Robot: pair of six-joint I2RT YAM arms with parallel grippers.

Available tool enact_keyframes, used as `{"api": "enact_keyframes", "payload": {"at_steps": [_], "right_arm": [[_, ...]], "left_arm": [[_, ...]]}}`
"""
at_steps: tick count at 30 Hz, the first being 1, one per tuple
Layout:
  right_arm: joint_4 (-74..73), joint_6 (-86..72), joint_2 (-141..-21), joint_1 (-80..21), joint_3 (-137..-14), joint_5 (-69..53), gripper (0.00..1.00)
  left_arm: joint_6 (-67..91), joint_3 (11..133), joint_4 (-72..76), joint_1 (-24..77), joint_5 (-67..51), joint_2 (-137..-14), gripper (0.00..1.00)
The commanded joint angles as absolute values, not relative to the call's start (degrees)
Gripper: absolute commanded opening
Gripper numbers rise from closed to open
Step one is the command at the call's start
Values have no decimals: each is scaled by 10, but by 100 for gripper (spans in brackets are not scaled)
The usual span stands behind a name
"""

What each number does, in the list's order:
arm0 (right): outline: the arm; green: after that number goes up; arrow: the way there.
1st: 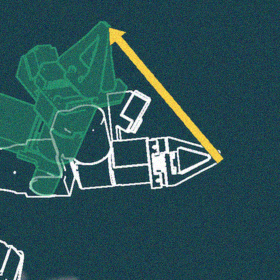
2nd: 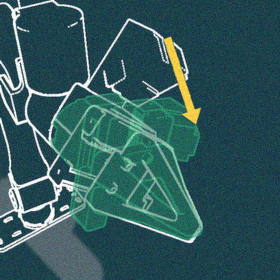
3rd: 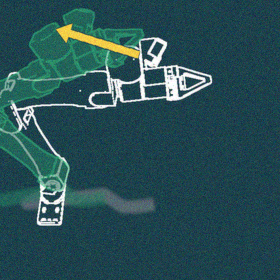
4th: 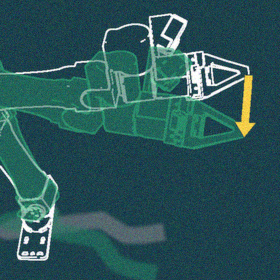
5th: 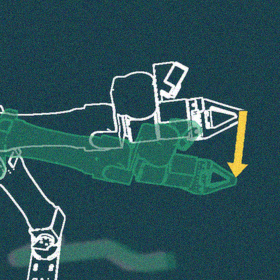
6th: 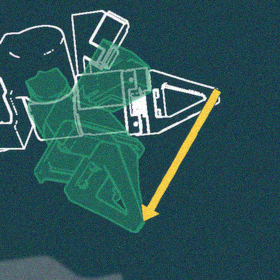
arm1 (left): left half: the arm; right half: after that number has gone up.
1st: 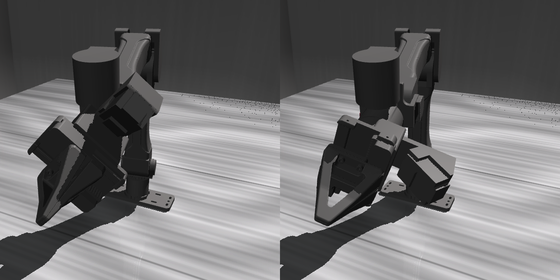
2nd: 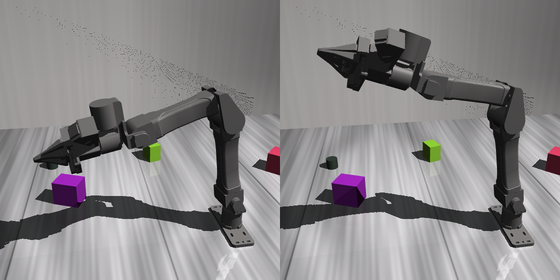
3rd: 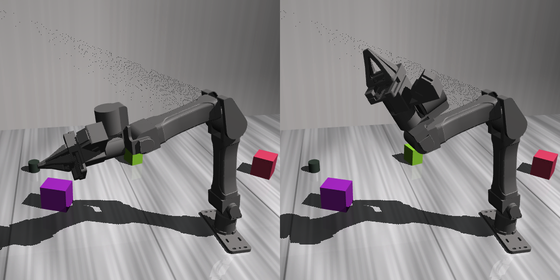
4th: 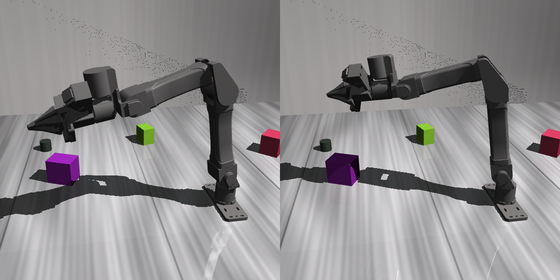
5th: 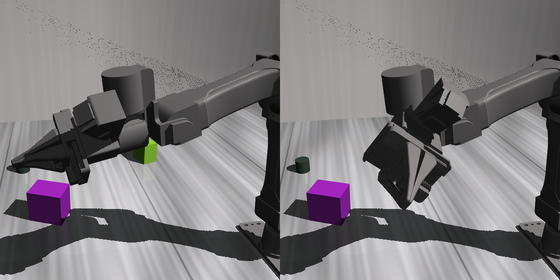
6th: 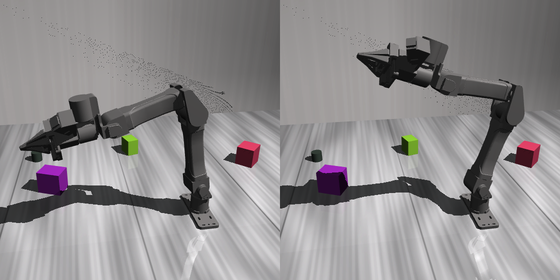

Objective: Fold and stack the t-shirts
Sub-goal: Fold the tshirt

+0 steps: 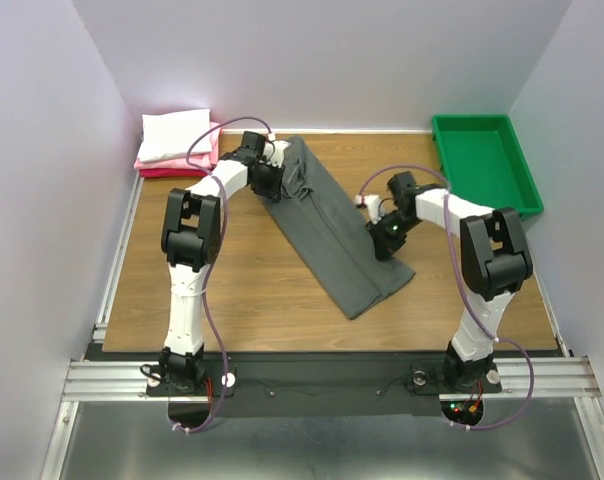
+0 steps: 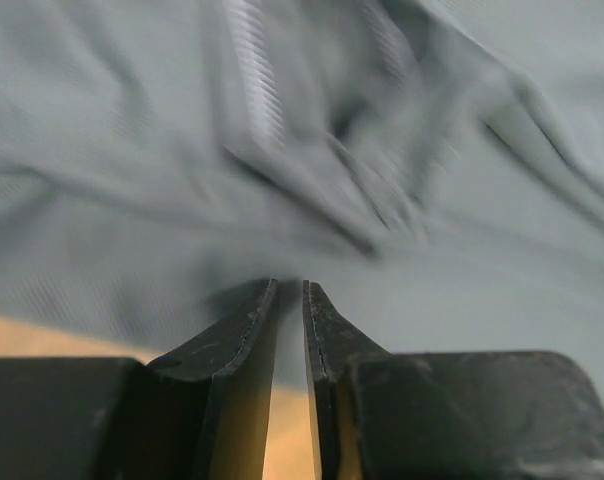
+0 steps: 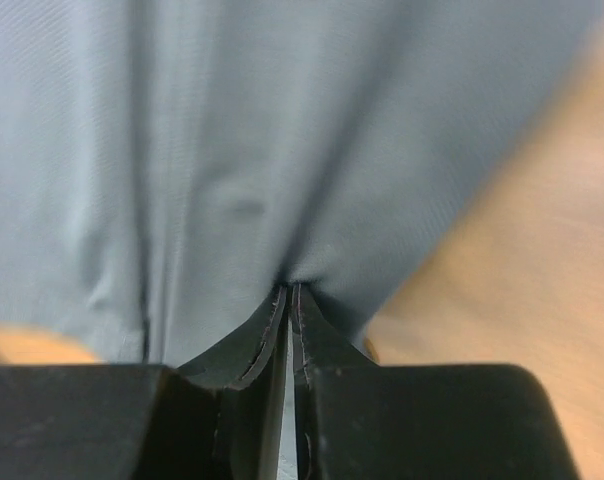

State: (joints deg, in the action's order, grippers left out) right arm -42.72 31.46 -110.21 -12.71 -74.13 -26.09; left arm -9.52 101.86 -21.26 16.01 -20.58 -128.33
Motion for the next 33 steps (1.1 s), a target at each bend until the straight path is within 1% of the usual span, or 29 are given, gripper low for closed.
{"api": "enact_keyframes", "payload": {"at_steps": [1,2,3,4,7,8,11,15,16,17,20,23,24,28,33], "right_arm": [[-451,280,-1108,-219,-668,-319,12],[-453,266,-1099,-234,-658,-338,12],[-456,260,-1093,-247,-659,-359,15],[-463,256,-1086,-264,-662,-411,17],[-475,243,-1073,-268,-708,-475,23],[-484,244,-1071,-267,-746,-475,24],[-484,244,-1074,-255,-798,-454,25],[-483,239,-1118,-216,-884,-408,25],[-482,235,-1144,-197,-905,-402,25],[-477,228,-1154,-188,-940,-398,24],[-467,189,-1195,-164,-1002,-383,24],[-461,176,-1212,-162,-1024,-363,24],[-459,173,-1214,-161,-1027,-364,25],[-444,161,-1237,-163,-1030,-351,25],[-401,128,-1282,-163,-1070,-338,25]], "left_arm": [[-110,1106,-240,156,-193,-1333,27],[-114,1121,-244,156,-190,-1345,27],[-119,1156,-256,156,-192,-1359,27],[-128,1174,-261,157,-195,-1381,27],[-138,1245,-280,157,-210,-1411,28],[-144,1258,-281,157,-214,-1418,29],[-150,1267,-271,157,-228,-1393,32],[-151,1202,-236,157,-244,-1323,33],[-150,1167,-216,156,-256,-1309,33],[-149,1153,-207,157,-259,-1285,35],[-144,1144,-202,157,-277,-1271,36],[-153,1151,-228,157,-300,-1269,36],[-163,1132,-239,157,-323,-1263,36],[-194,1019,-208,156,-324,-1189,36],[-197,949,-196,156,-314,-1171,36]]}}
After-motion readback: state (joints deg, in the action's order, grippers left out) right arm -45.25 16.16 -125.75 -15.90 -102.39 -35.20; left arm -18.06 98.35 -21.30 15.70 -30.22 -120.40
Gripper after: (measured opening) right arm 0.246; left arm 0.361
